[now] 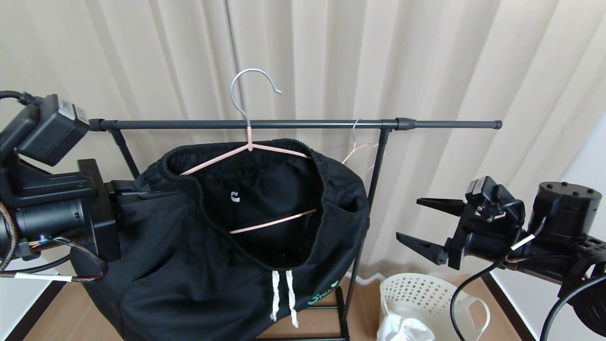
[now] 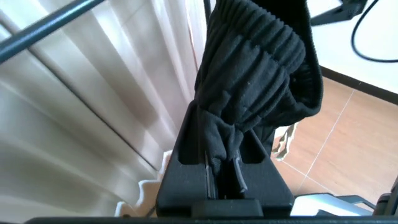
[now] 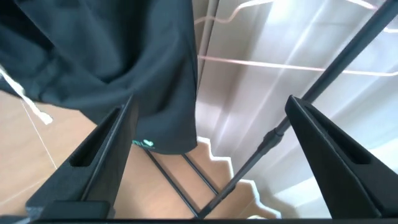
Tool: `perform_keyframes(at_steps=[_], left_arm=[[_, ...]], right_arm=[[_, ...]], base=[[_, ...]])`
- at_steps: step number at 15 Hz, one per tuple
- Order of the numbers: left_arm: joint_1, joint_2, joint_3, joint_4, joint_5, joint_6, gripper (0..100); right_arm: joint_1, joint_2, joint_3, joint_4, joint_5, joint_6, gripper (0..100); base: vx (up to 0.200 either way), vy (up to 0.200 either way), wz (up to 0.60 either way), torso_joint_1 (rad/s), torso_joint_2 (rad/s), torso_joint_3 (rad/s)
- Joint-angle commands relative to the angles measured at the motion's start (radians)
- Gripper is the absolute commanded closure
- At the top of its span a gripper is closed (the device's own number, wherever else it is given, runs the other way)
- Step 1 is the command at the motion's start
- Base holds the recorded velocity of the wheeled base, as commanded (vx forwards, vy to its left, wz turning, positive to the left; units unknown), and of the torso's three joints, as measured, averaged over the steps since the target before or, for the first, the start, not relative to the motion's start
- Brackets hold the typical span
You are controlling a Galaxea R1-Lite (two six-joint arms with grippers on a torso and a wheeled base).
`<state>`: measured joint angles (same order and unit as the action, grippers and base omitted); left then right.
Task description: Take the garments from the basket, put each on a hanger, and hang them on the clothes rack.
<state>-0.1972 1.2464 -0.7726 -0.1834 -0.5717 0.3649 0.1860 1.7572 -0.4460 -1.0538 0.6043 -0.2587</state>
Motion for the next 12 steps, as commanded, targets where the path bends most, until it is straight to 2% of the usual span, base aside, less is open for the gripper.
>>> perform_keyframes(at_steps=[1, 5, 12], left_arm=[[0.024, 0.016, 0.018, -0.001, 0.0, 0.0, 100], [0.032, 0.062, 0.045, -0.004, 0.003, 0.003, 100], [0.032, 0.216, 0.093, -0.007, 0.096, 0.014, 100]], right_arm=[[0.03, -0.05, -0.007, -0.002, -0.035, 0.038, 0], [0.038, -0.059, -0.01, 0.0, -0.058, 0.049, 0], [0.038, -0.051, -0.019, 0.002, -0.061, 0.049, 0]], base=[[0.0, 0.0, 0.0, 0.0, 0.0, 0.0], [0.0, 0.0, 0.0, 0.0, 0.0, 0.0], [0.0, 0.0, 0.0, 0.0, 0.0, 0.0]])
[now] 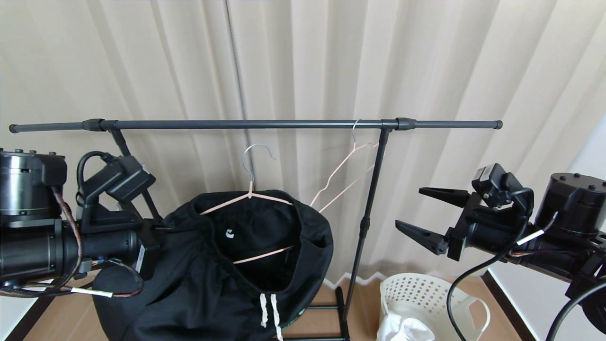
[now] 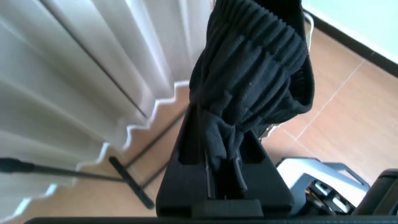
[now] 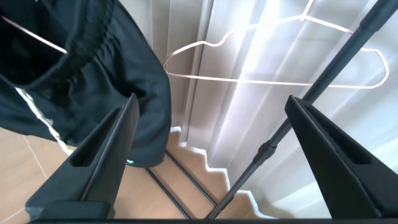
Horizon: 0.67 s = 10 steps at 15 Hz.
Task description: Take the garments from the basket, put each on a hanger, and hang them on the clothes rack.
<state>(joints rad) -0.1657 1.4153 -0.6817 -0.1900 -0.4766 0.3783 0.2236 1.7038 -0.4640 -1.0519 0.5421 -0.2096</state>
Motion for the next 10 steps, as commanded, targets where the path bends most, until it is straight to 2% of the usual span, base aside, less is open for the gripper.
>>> perform_keyframes(at_steps=[1, 10], left_arm=[[-0.001, 0.079, 0.002, -0.008, 0.016, 0.001, 100], [0.002, 0.249, -0.007, -0.131, 0.158, -0.002, 100]], right_arm=[[0.0, 0.002, -0.001, 0.0, 0.001, -0.001, 0], [-0.003, 0.008, -0.005, 0.003, -0.001, -0.001, 0]], base=[[0.0, 0.0, 0.0, 0.0, 0.0, 0.0], [0.0, 0.0, 0.0, 0.0, 0.0, 0.0]])
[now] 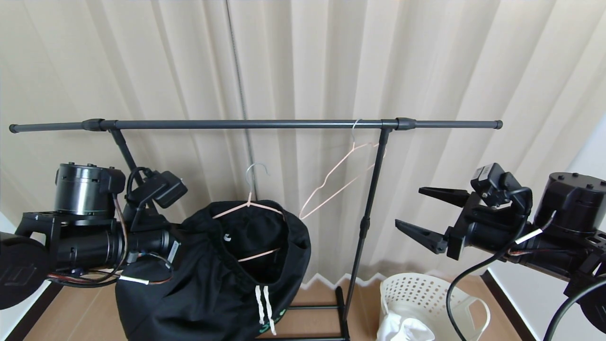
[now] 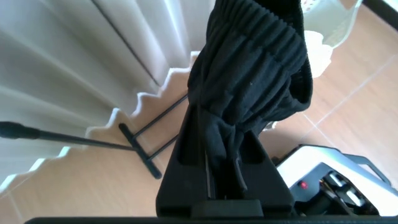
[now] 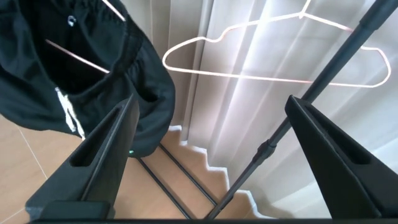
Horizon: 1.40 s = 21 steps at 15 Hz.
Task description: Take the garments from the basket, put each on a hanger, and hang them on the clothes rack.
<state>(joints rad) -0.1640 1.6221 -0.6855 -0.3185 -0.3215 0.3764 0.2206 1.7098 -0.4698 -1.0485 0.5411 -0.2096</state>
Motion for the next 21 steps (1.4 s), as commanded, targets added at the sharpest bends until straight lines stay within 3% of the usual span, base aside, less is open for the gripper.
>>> perform_keyframes(at_steps=[1, 8, 13, 21], left_arm=[[0.009, 0.064, -0.005, -0.024, 0.019, -0.001, 100], [0.044, 0.104, -0.078, -0.034, 0.061, -0.013, 100], [0.015, 0.11, -0.181, -0.033, 0.094, -0.148, 100], [0.014, 0.205, -0.341, -0.033, 0.098, -0.189, 100]], right_arm=[[0.0, 0.004, 0.0, -0.001, -0.004, -0.001, 0], [0.0, 0.011, -0.001, -0.001, -0.004, -0.001, 0], [0.0, 0.011, 0.0, -0.001, -0.004, -0.001, 0], [-0.003, 0.013, -0.001, -0.001, -0.004, -0.001, 0]], base=[[0.0, 0.0, 0.0, 0.0, 0.0, 0.0], [0.0, 0.0, 0.0, 0.0, 0.0, 0.0], [0.0, 0.0, 0.0, 0.0, 0.0, 0.0], [0.0, 0.0, 0.0, 0.0, 0.0, 0.0]])
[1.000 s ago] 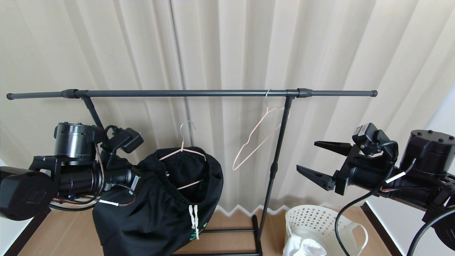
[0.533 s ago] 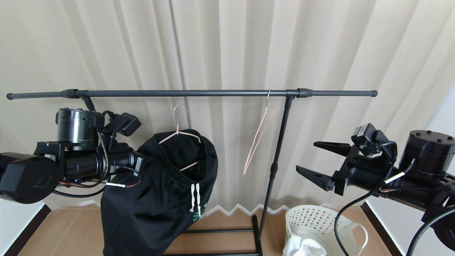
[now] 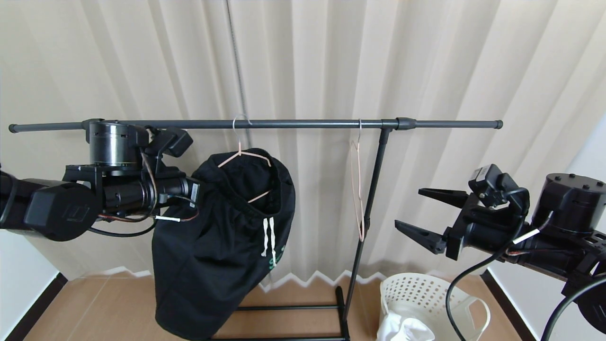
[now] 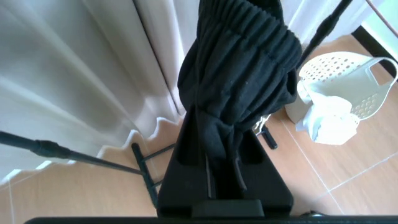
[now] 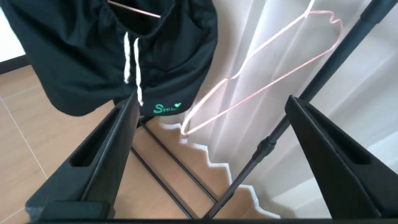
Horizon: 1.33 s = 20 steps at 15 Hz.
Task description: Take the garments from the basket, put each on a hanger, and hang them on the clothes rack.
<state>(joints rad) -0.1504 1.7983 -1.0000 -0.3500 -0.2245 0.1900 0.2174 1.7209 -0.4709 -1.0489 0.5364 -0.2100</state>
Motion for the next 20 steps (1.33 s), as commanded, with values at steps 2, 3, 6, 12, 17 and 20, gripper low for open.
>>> perform_keyframes(at_steps=[2, 3, 6, 12, 17, 20], left_arm=[[0.0, 0.056, -0.071, 0.0, 0.007, -0.037, 100], [0.0, 0.073, -0.098, 0.002, 0.007, -0.053, 100], [0.0, 0.108, -0.144, 0.003, 0.007, -0.06, 100], [0.0, 0.154, -0.183, 0.003, 0.007, -0.06, 100], [0.002, 0.174, -0.178, 0.003, 0.007, -0.06, 100], [0.002, 0.187, -0.177, 0.003, 0.007, -0.06, 100]], right_arm=[[0.0, 0.009, 0.0, -0.003, 0.001, 0.0, 0], [0.0, 0.017, 0.0, -0.006, 0.001, 0.0, 0], [0.0, 0.019, 0.0, -0.006, -0.001, 0.0, 0], [0.0, 0.025, 0.001, -0.006, -0.001, -0.002, 0], [0.0, 0.036, 0.0, -0.008, -0.001, -0.002, 0], [0.0, 0.036, 0.001, -0.008, -0.001, -0.002, 0]], base=[[0.0, 0.0, 0.0, 0.0, 0.0, 0.0], [0.0, 0.0, 0.0, 0.0, 0.0, 0.0], [0.0, 0.0, 0.0, 0.0, 0.0, 0.0], [0.0, 0.0, 0.0, 0.0, 0.0, 0.0], [0.0, 0.0, 0.0, 0.0, 0.0, 0.0], [0.0, 0.0, 0.0, 0.0, 0.0, 0.0]])
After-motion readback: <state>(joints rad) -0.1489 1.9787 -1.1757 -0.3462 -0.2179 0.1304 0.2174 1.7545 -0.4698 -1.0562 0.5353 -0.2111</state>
